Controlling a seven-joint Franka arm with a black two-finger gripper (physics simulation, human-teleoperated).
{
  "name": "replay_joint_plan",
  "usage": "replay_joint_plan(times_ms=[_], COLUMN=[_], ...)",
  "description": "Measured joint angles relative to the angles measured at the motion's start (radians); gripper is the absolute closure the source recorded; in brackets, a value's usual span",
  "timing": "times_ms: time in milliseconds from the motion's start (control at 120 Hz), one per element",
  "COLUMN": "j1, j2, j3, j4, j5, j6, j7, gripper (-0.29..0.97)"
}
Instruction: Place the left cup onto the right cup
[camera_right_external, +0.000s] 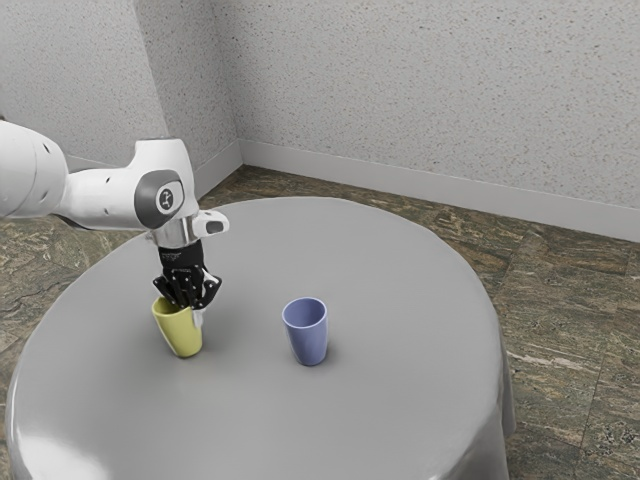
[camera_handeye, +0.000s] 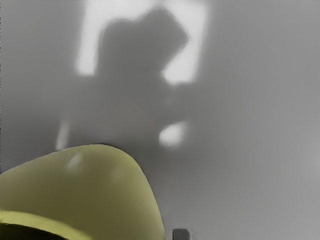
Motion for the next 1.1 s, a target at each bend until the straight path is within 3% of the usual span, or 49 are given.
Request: replay_joint_plan(times_ms=[508, 742, 1100], j1=[-0.043, -0.103, -0.112], j2=[-0.099, -0.164, -0.235], j3=[-0.007, -0.023, -0.149], j4=[-0.001, -0.002, 0.007], j5=[0.022, 0.103, 0.191], j6=[-0.009, -0.025, -0.073], j7=[-0.020, -0.052, -0.127], gripper=[0.78, 0.78, 0.79])
